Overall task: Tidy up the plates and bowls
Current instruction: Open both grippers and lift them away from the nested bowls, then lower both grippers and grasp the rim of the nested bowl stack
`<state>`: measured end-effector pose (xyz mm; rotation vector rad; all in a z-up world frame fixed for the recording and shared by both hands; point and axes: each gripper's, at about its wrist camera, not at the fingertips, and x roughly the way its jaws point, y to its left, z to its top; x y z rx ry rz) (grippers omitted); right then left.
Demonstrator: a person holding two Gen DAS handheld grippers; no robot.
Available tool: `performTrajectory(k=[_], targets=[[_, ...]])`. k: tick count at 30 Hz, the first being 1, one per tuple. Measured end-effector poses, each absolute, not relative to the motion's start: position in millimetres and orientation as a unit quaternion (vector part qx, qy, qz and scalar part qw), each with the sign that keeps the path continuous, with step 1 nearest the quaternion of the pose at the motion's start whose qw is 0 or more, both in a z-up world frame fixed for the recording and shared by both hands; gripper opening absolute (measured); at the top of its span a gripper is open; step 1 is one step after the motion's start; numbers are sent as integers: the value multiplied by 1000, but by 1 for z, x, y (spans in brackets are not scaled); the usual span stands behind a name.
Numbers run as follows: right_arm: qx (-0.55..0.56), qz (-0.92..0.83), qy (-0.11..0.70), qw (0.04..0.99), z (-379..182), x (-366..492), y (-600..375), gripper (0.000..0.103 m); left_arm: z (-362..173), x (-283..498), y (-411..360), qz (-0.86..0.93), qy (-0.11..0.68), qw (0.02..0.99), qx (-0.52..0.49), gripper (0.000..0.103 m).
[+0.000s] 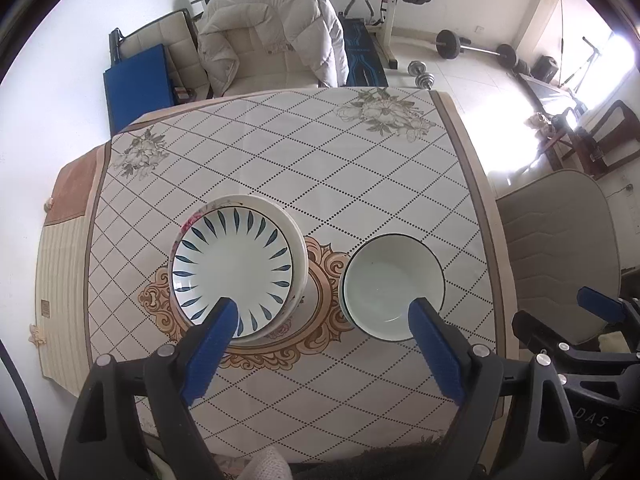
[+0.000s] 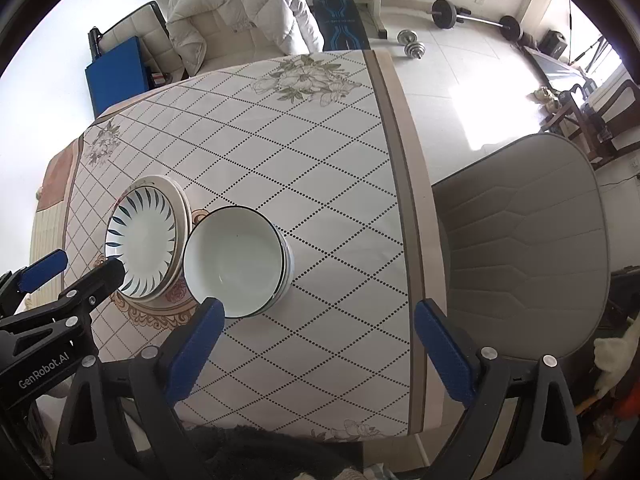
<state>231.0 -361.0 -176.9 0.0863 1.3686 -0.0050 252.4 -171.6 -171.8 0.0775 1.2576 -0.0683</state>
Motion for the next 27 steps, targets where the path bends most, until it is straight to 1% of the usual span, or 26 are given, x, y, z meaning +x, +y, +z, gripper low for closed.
performTrajectory(k=[6, 11, 12, 13, 24, 27], targets=[[32, -10, 597, 801, -131, 194, -359, 101, -134, 220, -166, -16, 544, 838, 42, 89], [18, -22, 568, 823, -97, 167, -356, 101, -109, 199, -164, -22, 524, 851, 36, 90], [16, -24, 564, 825, -92, 162, -356, 101, -106, 195, -164, -23, 521, 852, 38, 92], [14, -25, 561, 827, -87, 159, -355, 101, -103, 192, -164, -23, 521, 852, 38, 93], [17, -17, 536, 844, -48, 129, -345, 101, -88, 169, -160, -28, 510, 859, 27, 94], [27, -8, 538, 843, -46, 129, -346, 101, -84, 168, -162, -40, 490, 871, 29, 94]])
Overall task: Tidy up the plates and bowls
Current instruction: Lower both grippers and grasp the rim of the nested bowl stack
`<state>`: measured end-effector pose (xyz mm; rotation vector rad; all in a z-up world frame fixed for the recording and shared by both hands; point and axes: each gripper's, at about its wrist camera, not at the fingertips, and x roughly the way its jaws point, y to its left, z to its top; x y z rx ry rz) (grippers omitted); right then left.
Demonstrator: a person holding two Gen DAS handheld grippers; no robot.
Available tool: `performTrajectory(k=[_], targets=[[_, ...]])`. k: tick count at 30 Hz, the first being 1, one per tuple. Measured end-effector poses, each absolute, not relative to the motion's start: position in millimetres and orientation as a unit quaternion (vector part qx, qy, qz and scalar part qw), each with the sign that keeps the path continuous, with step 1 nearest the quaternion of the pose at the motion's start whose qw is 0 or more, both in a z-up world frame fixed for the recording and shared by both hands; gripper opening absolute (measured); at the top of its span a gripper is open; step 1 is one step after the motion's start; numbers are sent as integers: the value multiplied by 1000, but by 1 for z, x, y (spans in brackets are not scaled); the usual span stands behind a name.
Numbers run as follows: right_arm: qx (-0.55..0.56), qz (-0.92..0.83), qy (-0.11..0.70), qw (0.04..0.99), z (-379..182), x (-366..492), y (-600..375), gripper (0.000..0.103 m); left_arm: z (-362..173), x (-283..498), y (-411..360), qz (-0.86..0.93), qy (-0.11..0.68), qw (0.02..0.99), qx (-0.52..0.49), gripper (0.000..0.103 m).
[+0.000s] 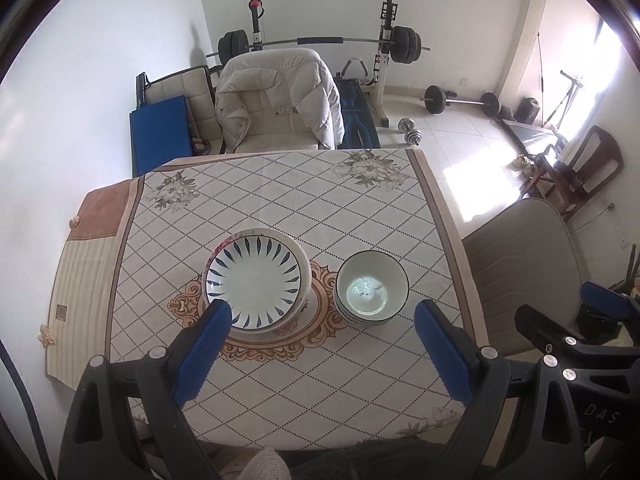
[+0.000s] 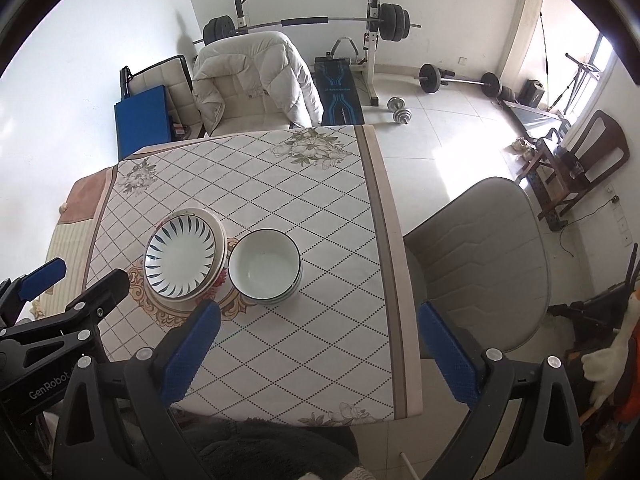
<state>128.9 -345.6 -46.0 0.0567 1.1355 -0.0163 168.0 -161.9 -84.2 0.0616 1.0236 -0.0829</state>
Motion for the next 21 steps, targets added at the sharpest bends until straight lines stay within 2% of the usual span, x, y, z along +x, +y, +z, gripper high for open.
performTrajectory(k=[4, 10, 16, 21], targets=[[52, 10, 532, 845, -54, 138, -351, 101, -84, 175, -164, -43, 463, 884, 43, 94], [66, 13, 543, 837, -100, 171, -365, 101, -112, 219, -165, -38, 494, 865, 78, 94], [124, 19, 610, 783, -188, 219, -380, 100, -173, 290, -176, -92, 587, 797, 111, 94], [231, 70, 643, 727, -270, 248, -389, 100, -236, 338, -185, -157, 668, 720, 102, 92]])
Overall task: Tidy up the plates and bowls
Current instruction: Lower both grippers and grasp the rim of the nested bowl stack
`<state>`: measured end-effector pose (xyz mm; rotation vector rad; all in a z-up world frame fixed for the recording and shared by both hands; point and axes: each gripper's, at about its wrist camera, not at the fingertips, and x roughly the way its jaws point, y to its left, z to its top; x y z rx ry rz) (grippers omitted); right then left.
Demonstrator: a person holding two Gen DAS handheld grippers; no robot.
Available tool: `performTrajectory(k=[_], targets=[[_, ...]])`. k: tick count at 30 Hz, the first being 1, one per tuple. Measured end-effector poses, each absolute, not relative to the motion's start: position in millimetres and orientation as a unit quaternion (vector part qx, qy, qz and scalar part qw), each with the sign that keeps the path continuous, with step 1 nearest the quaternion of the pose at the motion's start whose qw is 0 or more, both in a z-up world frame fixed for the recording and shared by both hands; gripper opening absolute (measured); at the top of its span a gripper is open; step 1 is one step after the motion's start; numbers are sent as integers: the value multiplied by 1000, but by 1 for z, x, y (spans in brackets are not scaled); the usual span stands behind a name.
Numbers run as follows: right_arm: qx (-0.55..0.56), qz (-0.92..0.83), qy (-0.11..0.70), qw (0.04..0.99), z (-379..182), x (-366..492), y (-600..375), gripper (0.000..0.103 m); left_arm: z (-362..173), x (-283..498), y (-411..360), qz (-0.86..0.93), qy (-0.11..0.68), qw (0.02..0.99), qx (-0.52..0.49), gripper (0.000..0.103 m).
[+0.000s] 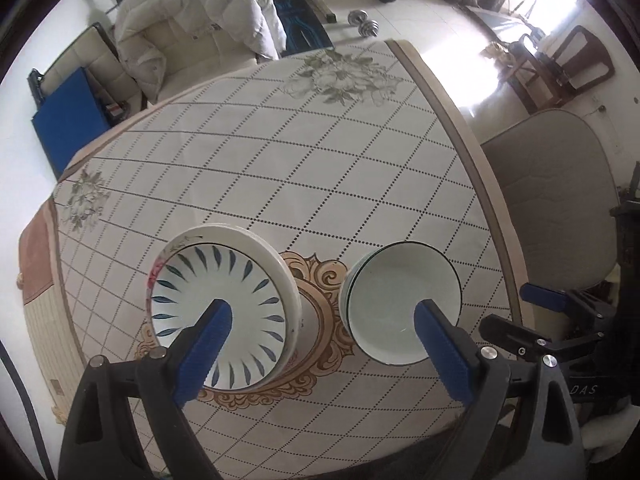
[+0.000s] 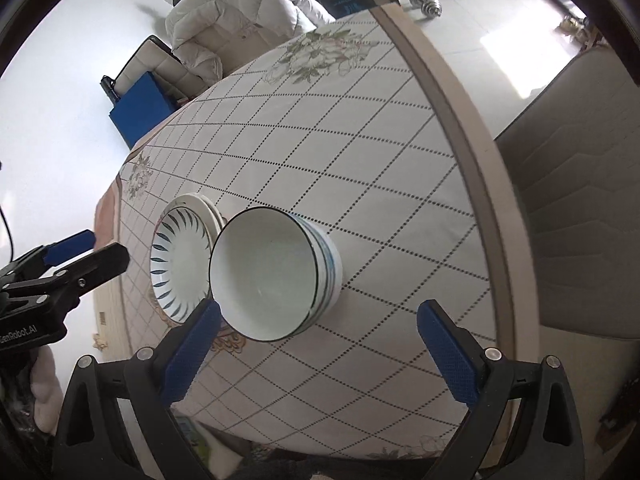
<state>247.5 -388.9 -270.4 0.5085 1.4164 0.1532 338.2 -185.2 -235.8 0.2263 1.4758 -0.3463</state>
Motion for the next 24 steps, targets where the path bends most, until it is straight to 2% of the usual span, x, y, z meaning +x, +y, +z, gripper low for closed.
performTrajectory(k=[1, 3, 4, 9, 17, 19, 21, 24], targets=[[255, 80, 650, 711, -288, 251, -390, 100, -249, 346, -186, -162, 682, 705, 102, 85], [292, 91, 667, 679, -319, 258, -391, 100, -272, 359, -193, -184, 706, 676, 105, 83], [309, 94, 674, 665, -333, 260, -391, 100, -281, 364, -197, -190, 713, 666, 108, 78], [350, 111, 685, 630, -376, 267, -389, 100, -321, 378, -218, -239, 751, 603, 126, 78], [368, 159, 687, 606, -401, 275, -369, 100, -367, 379, -237, -264, 785, 542, 141, 77], [367, 174, 689, 601, -405, 278, -362, 99, -375, 376, -240, -269, 792, 530, 142, 68], [367, 178, 692, 596, -411, 281, -356, 99, -382, 374, -240, -268, 799, 521, 137, 63], [378, 187, 694, 584, -420, 283, -351, 96, -391, 371, -238, -264, 805, 515, 128, 62]])
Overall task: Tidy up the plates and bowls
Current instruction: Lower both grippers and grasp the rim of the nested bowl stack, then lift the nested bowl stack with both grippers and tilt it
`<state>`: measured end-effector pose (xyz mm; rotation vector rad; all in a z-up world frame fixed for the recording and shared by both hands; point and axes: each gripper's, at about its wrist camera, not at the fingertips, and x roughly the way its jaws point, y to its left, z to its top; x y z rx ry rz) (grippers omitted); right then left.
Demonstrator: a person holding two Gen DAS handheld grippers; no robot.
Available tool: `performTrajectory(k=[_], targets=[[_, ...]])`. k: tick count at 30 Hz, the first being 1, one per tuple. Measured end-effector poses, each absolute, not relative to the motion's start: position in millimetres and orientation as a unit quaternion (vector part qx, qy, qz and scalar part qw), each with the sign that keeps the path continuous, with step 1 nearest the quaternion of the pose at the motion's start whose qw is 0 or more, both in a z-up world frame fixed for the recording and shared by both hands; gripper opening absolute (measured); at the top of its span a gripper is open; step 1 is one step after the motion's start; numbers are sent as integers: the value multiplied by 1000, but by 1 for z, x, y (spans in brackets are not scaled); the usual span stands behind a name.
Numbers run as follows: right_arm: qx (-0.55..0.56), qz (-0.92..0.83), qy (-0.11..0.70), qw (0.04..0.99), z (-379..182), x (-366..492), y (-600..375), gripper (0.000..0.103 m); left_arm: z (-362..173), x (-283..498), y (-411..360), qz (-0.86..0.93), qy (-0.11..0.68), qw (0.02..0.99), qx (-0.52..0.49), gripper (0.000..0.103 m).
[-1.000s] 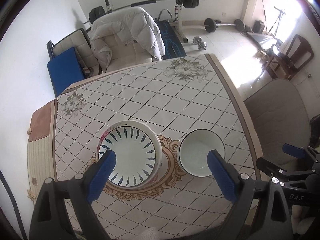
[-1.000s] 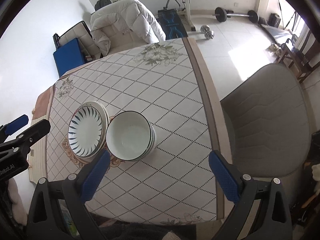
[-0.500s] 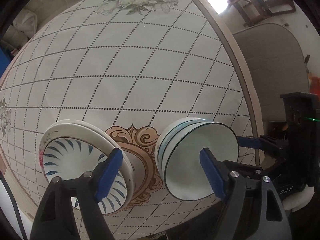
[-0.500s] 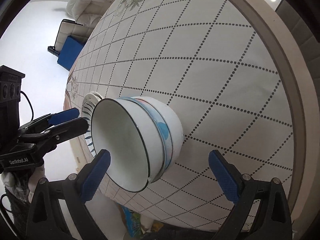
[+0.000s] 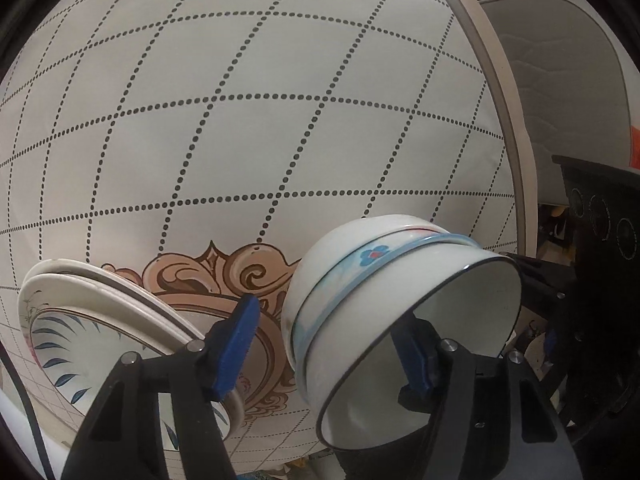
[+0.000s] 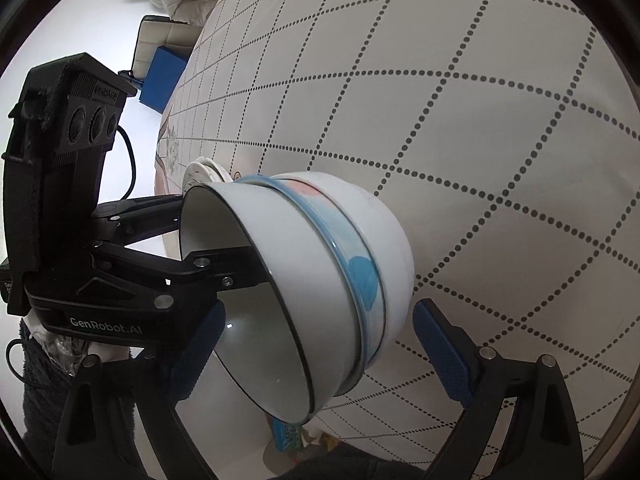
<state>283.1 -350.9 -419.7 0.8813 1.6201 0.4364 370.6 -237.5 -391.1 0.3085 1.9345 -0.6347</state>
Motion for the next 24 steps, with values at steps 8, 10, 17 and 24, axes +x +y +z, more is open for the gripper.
performTrajectory(k=[8, 10, 17, 24], targets=[[385, 195, 695, 575, -440, 292, -334, 90, -403, 365, -231, -270, 813, 512, 61, 64], [380, 192, 694, 580, -443, 294, -330, 85, -402, 366, -229, -268, 811, 518, 50, 64], [374, 190, 689, 590, -449, 297, -324, 76, -398, 361, -224, -256, 800, 542, 36, 64], [372, 194, 684, 597, -442, 290, -339, 76, -389, 345, -222, -236, 793, 561, 36, 64]])
